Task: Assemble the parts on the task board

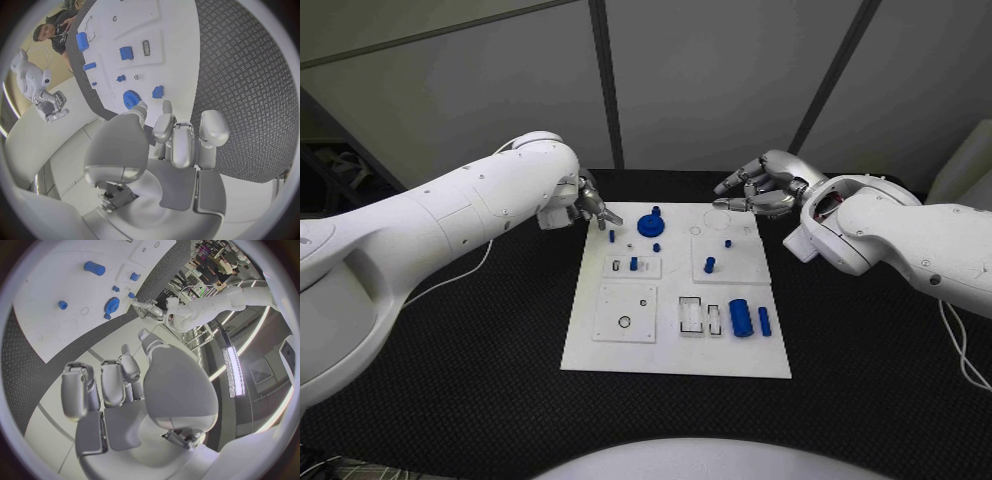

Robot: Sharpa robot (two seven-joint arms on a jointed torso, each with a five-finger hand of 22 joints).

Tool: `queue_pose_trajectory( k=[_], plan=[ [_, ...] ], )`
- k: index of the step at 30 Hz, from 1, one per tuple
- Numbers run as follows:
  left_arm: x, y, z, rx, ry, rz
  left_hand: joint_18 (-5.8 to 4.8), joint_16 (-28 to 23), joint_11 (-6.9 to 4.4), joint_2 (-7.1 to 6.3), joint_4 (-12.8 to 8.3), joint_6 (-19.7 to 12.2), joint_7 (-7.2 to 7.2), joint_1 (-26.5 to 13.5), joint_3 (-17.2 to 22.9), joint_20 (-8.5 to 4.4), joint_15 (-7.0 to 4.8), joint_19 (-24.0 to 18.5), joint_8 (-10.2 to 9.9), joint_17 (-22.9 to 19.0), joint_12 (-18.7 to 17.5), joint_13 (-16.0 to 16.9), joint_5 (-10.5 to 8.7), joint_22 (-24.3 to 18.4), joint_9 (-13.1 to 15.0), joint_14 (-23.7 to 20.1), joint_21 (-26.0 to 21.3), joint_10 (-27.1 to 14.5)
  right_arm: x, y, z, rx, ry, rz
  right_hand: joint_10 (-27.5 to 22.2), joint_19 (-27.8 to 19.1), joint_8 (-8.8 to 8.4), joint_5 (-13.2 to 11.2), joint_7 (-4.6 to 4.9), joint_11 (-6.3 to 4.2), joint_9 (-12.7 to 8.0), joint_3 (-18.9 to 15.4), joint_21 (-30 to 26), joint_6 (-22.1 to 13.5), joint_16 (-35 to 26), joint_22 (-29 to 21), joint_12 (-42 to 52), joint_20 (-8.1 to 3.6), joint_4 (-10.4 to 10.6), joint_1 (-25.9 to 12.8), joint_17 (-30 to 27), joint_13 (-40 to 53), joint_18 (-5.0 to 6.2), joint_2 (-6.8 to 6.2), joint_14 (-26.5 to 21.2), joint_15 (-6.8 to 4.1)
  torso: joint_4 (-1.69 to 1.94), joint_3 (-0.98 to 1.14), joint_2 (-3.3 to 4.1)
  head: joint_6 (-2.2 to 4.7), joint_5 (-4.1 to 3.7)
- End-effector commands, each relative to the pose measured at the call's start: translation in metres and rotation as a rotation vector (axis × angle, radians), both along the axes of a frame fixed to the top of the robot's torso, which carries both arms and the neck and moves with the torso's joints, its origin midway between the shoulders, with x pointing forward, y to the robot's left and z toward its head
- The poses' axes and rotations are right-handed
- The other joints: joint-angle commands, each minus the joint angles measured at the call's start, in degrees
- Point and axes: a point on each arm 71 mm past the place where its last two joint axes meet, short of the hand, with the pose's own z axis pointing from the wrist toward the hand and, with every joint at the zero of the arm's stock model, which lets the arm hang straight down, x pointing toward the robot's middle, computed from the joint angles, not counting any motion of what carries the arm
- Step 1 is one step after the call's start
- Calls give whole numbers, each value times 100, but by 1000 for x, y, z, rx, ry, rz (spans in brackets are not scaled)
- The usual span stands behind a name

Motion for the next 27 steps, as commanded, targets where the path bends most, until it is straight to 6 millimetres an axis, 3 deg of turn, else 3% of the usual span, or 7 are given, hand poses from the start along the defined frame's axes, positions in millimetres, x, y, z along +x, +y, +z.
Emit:
queue_pose_trajectory(
  k=[1,27],
  plan=[
    [-1,-4,-2,10,25,-36,104,10,44,37,-15,4,18,0,15,37,56,12,-14,382,-23,877,-23,8,-8,337,-26,337,0,2,1,-2,-5,13,-9,173,-1,28,6,0,6,-4,16,24,0,839,-25,-3,35,-50,7,-1,53,26,137,-9,6,0,-6,-4,-2],
    [-3,-6,-7,13,46,-47,105,48,43,280,-111,67,14,228,80,45,59,11,2,426,-57,884,-23,26,-181,342,-29,334,0,2,1,-2,-4,14,-5,181,0,35,5,-1,8,-1,24,25,9,849,-18,-3,43,-50,23,3,50,32,143,-9,3,0,-8,-44,1]
  ],
)
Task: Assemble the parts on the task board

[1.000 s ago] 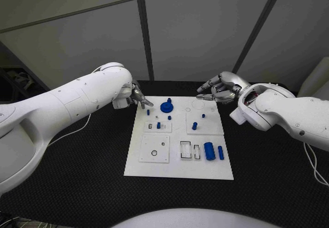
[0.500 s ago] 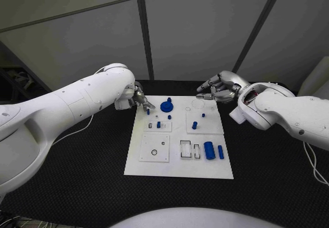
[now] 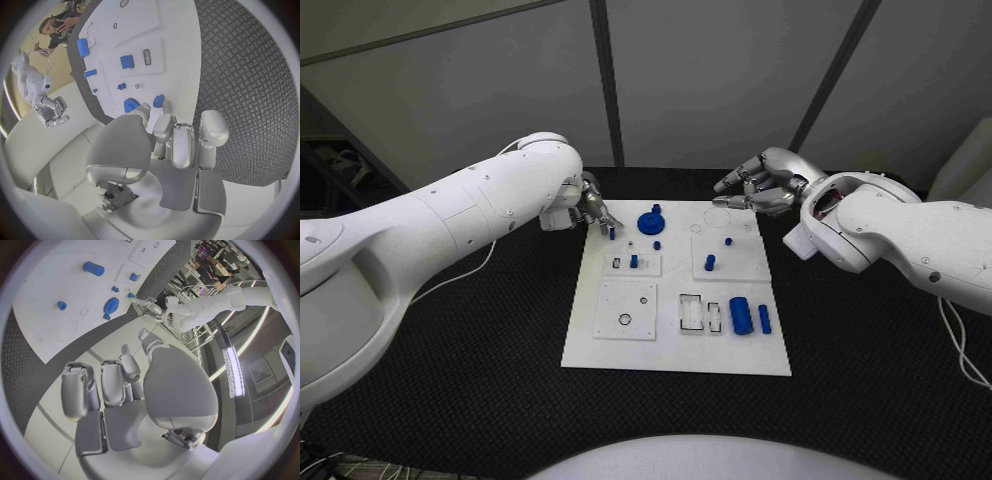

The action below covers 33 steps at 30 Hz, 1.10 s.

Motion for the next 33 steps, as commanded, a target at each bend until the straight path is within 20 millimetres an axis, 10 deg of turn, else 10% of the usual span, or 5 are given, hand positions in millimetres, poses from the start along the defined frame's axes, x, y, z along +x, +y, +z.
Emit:
queue_pose_trajectory(
  k=[1,24,33],
  plan=[
    [0,0,1,2,2,-11,104,29,42,66,-48,51,-9,17,12,45,39,12,4,429,-39,884,-24,9,-17,322,-28,333,0,1,1,-1,-5,10,-5,181,0,35,5,-1,10,0,24,25,9,849,-18,-3,44,-50,24,2,50,32,143,-9,-5,2,-1,-3,0],
    [-1,-5,-1,-6,17,-39,106,56,15,314,-345,115,-44,387,109,30,18,6,13,459,-15,895,-23,24,-124,325,-35,342,0,2,1,-1,-4,13,5,182,2,38,4,-2,12,1,24,28,9,850,0,-3,47,-48,25,15,50,34,144,-10,1,2,-1,-33,-7],
    [-1,-5,-1,-16,20,-52,107,85,-25,639,-957,51,-83,1110,528,-5,-21,-2,-4,493,-16,894,-6,38,-183,330,-37,338,0,2,1,0,-5,13,5,182,2,38,4,-2,12,1,24,28,9,850,0,-3,47,-48,25,15,50,34,144,-10,1,1,0,-54,-7]
  ],
)
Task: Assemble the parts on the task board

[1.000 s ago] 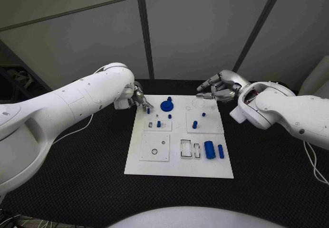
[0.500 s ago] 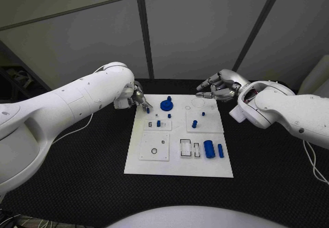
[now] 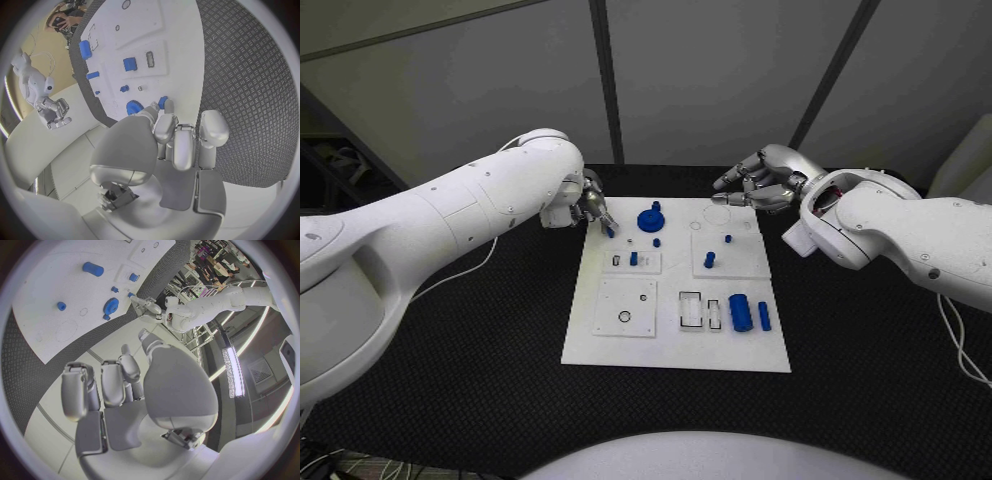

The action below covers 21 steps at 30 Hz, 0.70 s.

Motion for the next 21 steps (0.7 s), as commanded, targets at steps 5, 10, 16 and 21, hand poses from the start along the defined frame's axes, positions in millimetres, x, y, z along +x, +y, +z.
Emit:
queue_pose_trajectory(
  k=[5,10,16,21],
  plan=[
    [-1,-2,-1,-9,7,-27,98,62,52,205,-598,-118,92,340,530,36,33,2,38,515,0,876,304,50,-19,344,-19,336,0,1,2,1,-6,11,5,182,2,38,4,-2,9,1,24,28,9,850,0,-3,47,-26,8,6,51,12,144,-10,-1,-1,2,-17,-1],
    [-1,-1,0,-21,-14,-21,100,70,62,139,-829,-69,113,57,907,63,48,5,72,518,-17,871,633,85,56,346,-4,348,0,1,2,1,-7,11,5,182,2,38,4,-2,9,1,24,28,9,850,0,-3,47,-26,8,6,51,12,144,-10,0,3,-3,-15,-1],
    [-4,3,3,-80,-38,8,95,97,46,-30,-1088,-2,79,-309,1332,45,27,45,129,548,-20,866,1263,159,259,362,37,372,0,0,2,0,-8,8,5,182,2,38,4,-2,9,1,24,28,9,850,0,-3,47,-26,8,6,51,12,144,-10,13,2,-18,-1,-9],
    [-9,8,7,-124,-65,30,85,121,24,-95,-1187,27,61,-469,1499,33,9,81,160,578,-12,865,1442,209,384,376,66,391,0,-1,2,0,-8,6,13,179,4,44,3,-3,12,4,19,33,6,845,13,-4,52,-24,5,13,52,15,145,-11,33,4,-39,11,-9]
  ],
)
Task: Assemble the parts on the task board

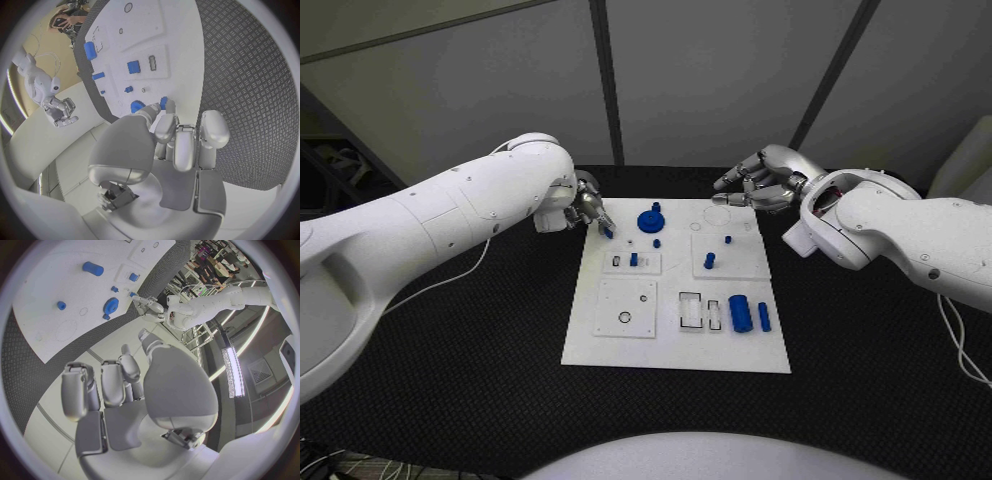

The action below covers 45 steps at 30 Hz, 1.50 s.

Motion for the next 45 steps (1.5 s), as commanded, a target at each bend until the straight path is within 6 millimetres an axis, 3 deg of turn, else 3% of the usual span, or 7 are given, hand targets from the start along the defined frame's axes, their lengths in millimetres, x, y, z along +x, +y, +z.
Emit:
queue_pose_trajectory(
  k=[1,5,10,17,26,45],
  plan=[
    [-2,0,6,-74,-44,39,84,39,-29,-24,-1008,47,-24,-98,1053,-11,-33,49,41,584,-8,880,69,24,53,379,40,404,0,0,2,0,-8,8,12,179,4,20,2,-3,9,-13,19,33,6,844,13,-4,35,-24,7,6,52,15,145,-11,25,5,-27,2,-2],
    [-9,3,12,-99,-77,44,76,49,-43,-84,-1079,75,-39,-215,1166,-26,-48,82,66,597,-10,876,308,66,155,386,65,419,0,-2,2,-1,-9,4,12,179,4,20,2,-3,9,-13,19,33,6,844,13,-4,35,-24,7,6,52,15,145,-11,46,3,-56,-6,-17],
    [-19,2,18,-121,-106,34,72,55,-56,-133,-1138,95,-50,-291,1244,-37,-59,100,79,605,-19,871,443,90,232,389,79,428,1,-3,2,-1,-9,2,12,179,4,20,2,-3,9,-13,19,33,6,844,13,-4,35,-24,7,6,52,15,145,-11,65,-2,-77,-19,-20],
    [-32,-1,19,-118,-124,-4,72,58,-61,-156,-1164,107,-54,-313,1269,-41,-63,103,86,610,-32,867,484,95,260,391,81,431,1,-3,2,-1,-9,2,12,179,4,20,2,-3,9,-13,19,33,6,844,13,-4,35,-24,7,6,52,15,145,-11,58,3,-68,-21,-3],
    [-48,-3,0,-57,-118,-60,71,59,-64,-173,-1182,115,-57,-322,1280,-43,-65,107,89,611,-47,863,499,102,275,391,85,433,1,-3,1,-2,-8,4,12,179,4,20,2,-3,9,-13,19,33,6,844,13,-4,35,-24,7,6,52,15,145,-11,60,-4,-63,-40,0],
    [-59,-13,-14,-56,-97,-86,69,61,-67,-184,-1201,125,-61,-329,1297,-46,-68,112,94,613,-60,858,518,110,291,392,89,435,0,-3,2,-2,-7,5,12,179,4,20,2,-3,9,-13,19,33,6,844,13,-4,35,-24,7,6,52,15,145,-11,60,0,-64,-75,0]
  ],
)
